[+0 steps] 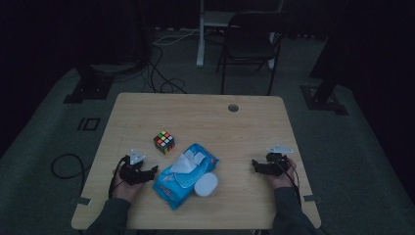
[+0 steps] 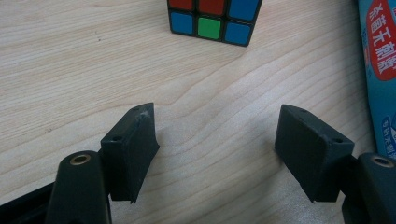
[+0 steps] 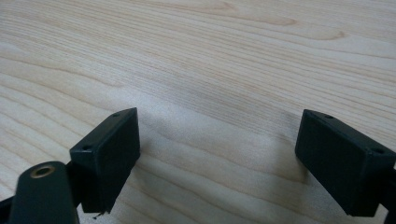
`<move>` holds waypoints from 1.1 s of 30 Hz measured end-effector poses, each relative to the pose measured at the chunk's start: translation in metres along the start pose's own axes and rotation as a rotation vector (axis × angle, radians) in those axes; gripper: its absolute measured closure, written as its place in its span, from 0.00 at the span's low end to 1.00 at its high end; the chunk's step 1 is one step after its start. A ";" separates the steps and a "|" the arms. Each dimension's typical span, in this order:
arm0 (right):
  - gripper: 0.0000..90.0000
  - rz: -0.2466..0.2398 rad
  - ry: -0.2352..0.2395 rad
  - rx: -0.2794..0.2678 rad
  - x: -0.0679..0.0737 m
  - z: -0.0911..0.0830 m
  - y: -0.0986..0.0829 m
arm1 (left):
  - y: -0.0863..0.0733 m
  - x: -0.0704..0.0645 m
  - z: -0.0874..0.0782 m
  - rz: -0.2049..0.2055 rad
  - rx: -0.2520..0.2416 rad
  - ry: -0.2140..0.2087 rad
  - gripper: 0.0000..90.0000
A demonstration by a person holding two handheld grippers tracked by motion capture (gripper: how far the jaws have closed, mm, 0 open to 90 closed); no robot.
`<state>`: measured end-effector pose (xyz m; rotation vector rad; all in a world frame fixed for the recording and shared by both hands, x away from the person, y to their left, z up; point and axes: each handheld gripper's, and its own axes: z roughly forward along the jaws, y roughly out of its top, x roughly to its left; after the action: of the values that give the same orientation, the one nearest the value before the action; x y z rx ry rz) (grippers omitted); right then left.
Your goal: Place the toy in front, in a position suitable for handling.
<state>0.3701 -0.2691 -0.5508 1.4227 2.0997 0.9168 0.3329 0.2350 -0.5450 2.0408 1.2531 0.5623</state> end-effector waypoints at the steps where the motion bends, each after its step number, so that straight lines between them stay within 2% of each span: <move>1: 0.15 0.000 0.000 0.000 0.000 0.000 0.000 | 0.000 0.000 0.000 -0.001 0.000 0.001 0.34; 8: 0.16 -0.006 0.006 0.000 0.000 0.000 0.000 | -0.001 -0.002 -0.004 -0.007 0.011 0.006 0.39; 11: 0.16 -0.008 0.007 -0.001 0.000 0.000 0.000 | -0.003 0.001 -0.009 -0.050 0.013 -0.026 0.40; 14: 0.16 -0.008 0.007 -0.001 0.000 0.000 0.000 | -0.004 0.002 -0.017 -0.079 -0.013 -0.039 0.40; 18: 0.16 -0.008 0.007 -0.001 0.000 0.000 0.000 | -0.005 -0.001 -0.030 -0.092 -0.055 -0.040 0.40; 27: 0.16 -0.008 0.007 -0.001 0.000 0.000 0.000 | -0.004 -0.017 -0.045 -0.061 -0.087 -0.049 0.38; 30: 0.16 -0.008 0.007 -0.001 0.000 0.000 0.000 | -0.001 -0.024 -0.052 -0.054 -0.108 -0.063 0.37; 31: 0.16 -0.008 0.007 -0.001 0.000 0.000 0.000 | 0.000 -0.030 -0.057 -0.041 -0.118 -0.071 0.37; 32: 0.16 -0.008 0.007 -0.001 0.000 0.000 0.000 | 0.000 -0.030 -0.057 -0.041 -0.118 -0.071 0.37; 33: 0.16 -0.008 0.007 -0.001 0.000 0.000 0.000 | 0.001 -0.036 -0.062 -0.025 -0.123 -0.043 0.37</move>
<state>0.3696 -0.2695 -0.5509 1.4118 2.1086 0.9211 0.2766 0.2217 -0.5022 1.9232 1.1875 0.5667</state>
